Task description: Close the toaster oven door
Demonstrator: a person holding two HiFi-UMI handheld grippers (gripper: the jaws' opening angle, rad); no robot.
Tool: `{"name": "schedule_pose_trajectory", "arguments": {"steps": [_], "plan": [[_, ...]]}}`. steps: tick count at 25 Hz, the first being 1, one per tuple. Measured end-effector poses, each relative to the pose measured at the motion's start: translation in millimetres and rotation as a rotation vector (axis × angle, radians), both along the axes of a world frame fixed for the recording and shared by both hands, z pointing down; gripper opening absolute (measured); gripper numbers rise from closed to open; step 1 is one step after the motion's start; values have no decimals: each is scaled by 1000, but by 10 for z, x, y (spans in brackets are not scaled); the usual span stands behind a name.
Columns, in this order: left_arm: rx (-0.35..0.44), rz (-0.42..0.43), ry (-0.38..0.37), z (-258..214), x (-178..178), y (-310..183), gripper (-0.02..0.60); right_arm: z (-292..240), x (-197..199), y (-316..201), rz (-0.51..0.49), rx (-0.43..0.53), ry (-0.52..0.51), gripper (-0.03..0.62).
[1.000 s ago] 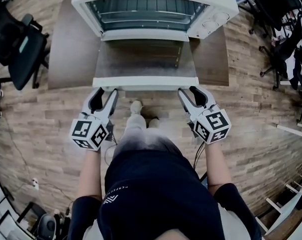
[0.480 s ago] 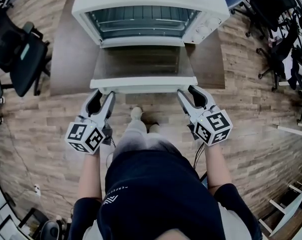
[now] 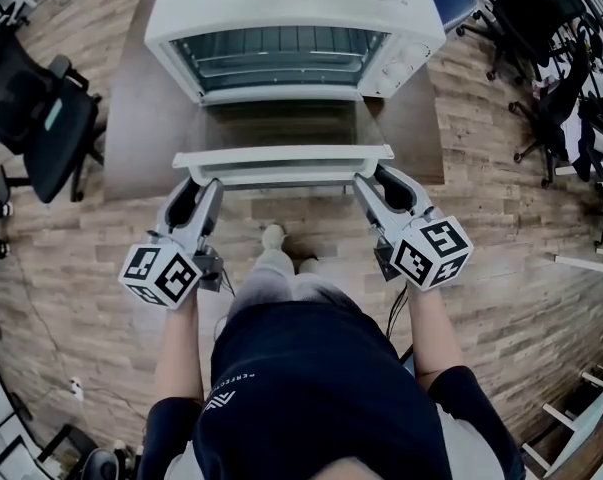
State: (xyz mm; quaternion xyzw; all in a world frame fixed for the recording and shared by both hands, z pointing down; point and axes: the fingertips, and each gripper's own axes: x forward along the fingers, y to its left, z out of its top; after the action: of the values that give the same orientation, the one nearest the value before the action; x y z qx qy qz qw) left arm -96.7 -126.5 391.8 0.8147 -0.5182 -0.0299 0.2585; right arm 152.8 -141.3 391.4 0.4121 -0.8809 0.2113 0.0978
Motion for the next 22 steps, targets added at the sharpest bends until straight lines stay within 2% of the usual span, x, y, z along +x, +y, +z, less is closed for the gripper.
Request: {"name": "schedule_pose_trajectory", "arguments": {"steps": [9,17,22], "plan": [[18,-18,32,-168,-17,-72,190,-174,8,-82,41,-8,-105,152],[23,-17,39,-230,-33,-145,190,-260,45,-213,119,-85,-297,147],[35,-21,42,-277,-40,-180,190,-310,45,-263,145,-95,-342,147]]}}
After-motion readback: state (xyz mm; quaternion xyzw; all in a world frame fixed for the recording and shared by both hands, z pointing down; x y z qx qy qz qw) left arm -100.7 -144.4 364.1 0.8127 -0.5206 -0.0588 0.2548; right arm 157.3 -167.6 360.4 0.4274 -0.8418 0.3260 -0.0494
